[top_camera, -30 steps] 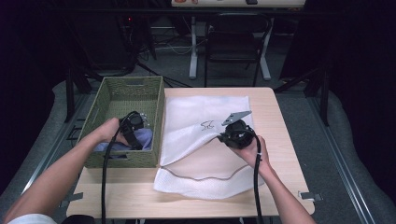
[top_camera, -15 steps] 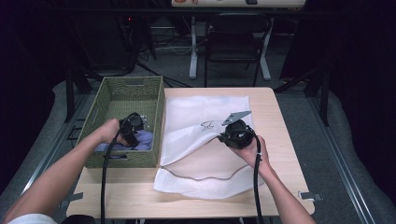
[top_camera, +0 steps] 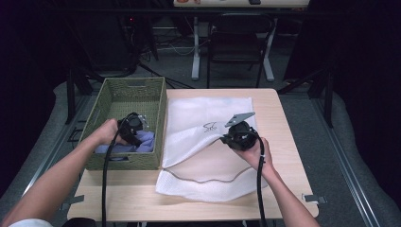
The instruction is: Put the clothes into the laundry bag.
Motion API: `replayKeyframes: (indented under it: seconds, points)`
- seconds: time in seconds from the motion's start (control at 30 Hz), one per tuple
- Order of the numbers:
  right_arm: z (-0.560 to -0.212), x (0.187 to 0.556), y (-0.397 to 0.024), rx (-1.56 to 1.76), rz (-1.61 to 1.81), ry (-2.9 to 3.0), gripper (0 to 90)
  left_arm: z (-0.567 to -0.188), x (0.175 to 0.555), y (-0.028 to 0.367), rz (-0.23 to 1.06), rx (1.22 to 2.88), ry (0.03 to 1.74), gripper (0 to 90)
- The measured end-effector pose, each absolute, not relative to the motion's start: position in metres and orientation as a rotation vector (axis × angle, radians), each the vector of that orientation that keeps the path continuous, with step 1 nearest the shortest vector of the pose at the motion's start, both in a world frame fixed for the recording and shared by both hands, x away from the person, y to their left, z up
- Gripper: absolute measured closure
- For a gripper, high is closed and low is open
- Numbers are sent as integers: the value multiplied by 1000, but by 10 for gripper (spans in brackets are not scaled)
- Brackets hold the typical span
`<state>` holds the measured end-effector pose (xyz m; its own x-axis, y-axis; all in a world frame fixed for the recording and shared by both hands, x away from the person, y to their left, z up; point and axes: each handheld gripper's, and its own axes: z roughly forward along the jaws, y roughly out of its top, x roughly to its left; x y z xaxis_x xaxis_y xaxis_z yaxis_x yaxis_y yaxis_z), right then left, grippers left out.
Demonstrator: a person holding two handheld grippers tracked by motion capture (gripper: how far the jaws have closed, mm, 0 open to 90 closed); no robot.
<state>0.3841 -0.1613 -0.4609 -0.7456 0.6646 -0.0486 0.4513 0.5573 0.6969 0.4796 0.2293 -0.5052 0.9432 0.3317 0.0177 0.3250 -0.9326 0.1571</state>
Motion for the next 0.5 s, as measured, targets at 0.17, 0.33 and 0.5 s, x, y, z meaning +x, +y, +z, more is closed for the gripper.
replayKeyframes:
  seconds: [0.17, 0.33, 0.5]
  points:
    - [-461, 384, -161, 926, 985, 2486, 860, -492, 479, 234, 79, 2912, 509, 748]
    - [-461, 385, -161, 928, 982, 2489, 859, -481, 476, 238, 103, 2908, 493, 751]
    - [-461, 384, -161, 928, 984, 2485, 860, -476, 474, 242, 112, 2881, 507, 752]
